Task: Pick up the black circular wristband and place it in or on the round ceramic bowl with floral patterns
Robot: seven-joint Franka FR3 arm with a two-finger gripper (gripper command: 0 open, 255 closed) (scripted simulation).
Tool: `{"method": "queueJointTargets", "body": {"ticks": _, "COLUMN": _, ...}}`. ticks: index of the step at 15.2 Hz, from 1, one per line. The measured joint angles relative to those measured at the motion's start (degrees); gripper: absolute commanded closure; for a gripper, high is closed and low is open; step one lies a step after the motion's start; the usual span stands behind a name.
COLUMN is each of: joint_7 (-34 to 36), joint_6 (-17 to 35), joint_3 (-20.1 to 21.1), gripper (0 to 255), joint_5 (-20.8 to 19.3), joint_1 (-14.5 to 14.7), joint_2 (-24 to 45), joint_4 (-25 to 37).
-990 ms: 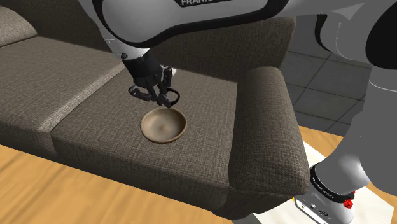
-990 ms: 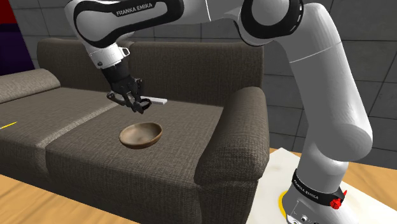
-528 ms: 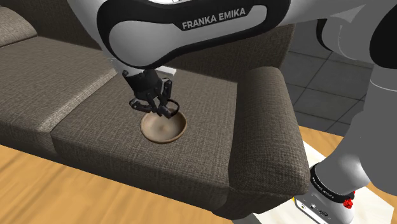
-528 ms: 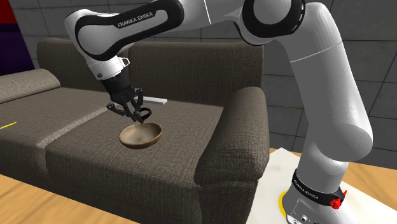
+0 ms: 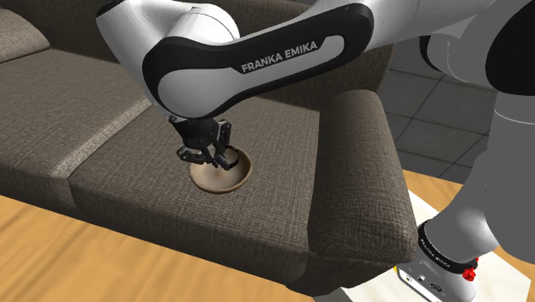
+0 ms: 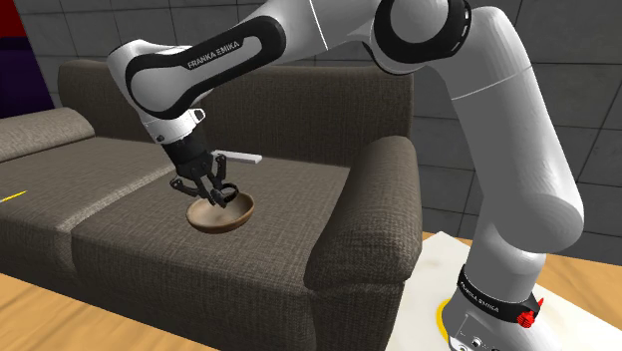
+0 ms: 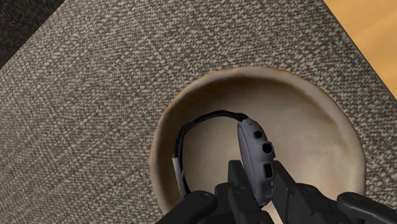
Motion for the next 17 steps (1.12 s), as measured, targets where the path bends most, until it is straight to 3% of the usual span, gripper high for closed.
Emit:
{"method": "queueJointTargets", "body": {"ticks": 6, "joint_7": 0.1, "joint_6": 0.3, "joint_3": 0.0, "gripper": 255, "joint_5": 0.0, "joint_1": 0.0, "joint_2": 0.1, "joint_4": -0.2}}
{"method": "queueJointTargets", "body": {"ticks": 7, "joint_7": 0.1, "joint_6": 0.3, "joint_3": 0.0, "gripper": 0, "joint_5": 0.0, "joint_1": 0.0, "joint_2": 0.1, "joint_4": -0.2}}
{"method": "queueJointTargets", "body": {"ticks": 13, "joint_7": 0.1, "joint_6": 0.3, "joint_3": 0.0, "gripper": 0, "joint_5": 0.0, "joint_1": 0.0, "joint_2": 0.1, "joint_4": -0.2}}
{"method": "queueJointTargets", "body": {"ticks": 17, "joint_7": -0.6, "joint_6": -6.0, "joint_3": 0.0, "gripper": 0, "joint_5": -0.2, "joint_1": 1.7, "joint_2": 1.7, "joint_4": 7.9}}
